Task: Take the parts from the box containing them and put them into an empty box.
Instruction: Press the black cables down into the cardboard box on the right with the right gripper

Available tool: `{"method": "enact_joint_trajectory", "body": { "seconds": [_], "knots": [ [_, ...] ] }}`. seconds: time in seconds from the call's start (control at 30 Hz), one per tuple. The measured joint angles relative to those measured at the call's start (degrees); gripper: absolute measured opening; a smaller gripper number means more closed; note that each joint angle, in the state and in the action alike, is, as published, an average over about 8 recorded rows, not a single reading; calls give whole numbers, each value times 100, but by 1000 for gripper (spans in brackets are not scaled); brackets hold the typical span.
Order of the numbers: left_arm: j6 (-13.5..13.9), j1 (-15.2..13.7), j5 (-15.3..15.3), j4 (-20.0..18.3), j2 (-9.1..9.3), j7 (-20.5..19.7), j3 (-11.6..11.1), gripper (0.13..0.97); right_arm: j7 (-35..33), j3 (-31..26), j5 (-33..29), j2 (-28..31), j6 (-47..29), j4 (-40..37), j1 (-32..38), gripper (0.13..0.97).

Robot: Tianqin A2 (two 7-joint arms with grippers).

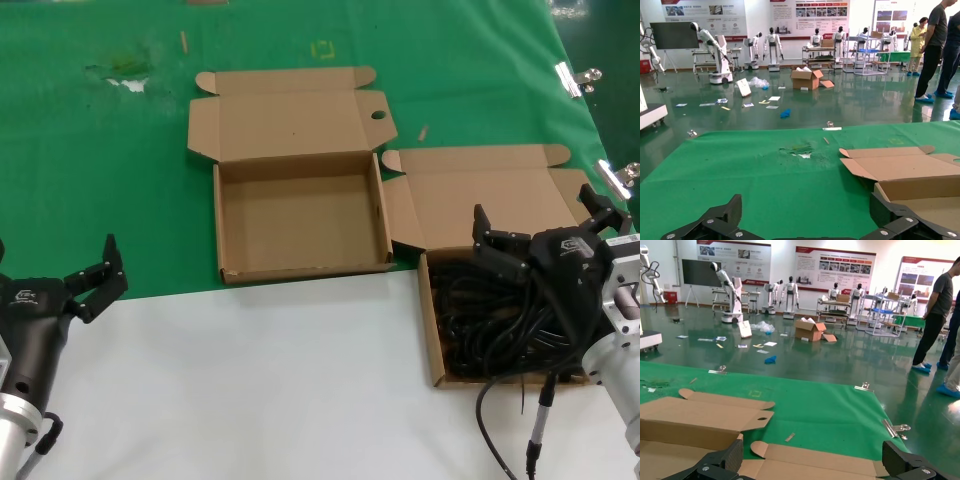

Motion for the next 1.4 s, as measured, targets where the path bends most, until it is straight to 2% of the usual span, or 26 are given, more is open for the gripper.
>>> {"method": "enact_joint_trajectory", "body": {
  "seconds": [0.13, 0.4, 0.53, 1.1, 1.4],
  "knots": [
    [0, 0, 0, 0, 0, 0, 0, 892, 0, 0, 0, 0, 0, 0, 0, 966],
    [0, 0, 0, 0, 0, 0, 0, 760, 0, 0, 0, 0, 0, 0, 0, 966],
    [0, 0, 0, 0, 0, 0, 0, 760, 0, 0, 0, 0, 0, 0, 0, 966],
    [0, 0, 0, 0, 0, 0, 0, 358, 34, -56, 29, 77, 61, 2, 4, 966],
    [0, 0, 1, 0, 0, 0, 0, 221, 149, -246, 155, 422, 165, -29, 36, 966]
  ]
}}
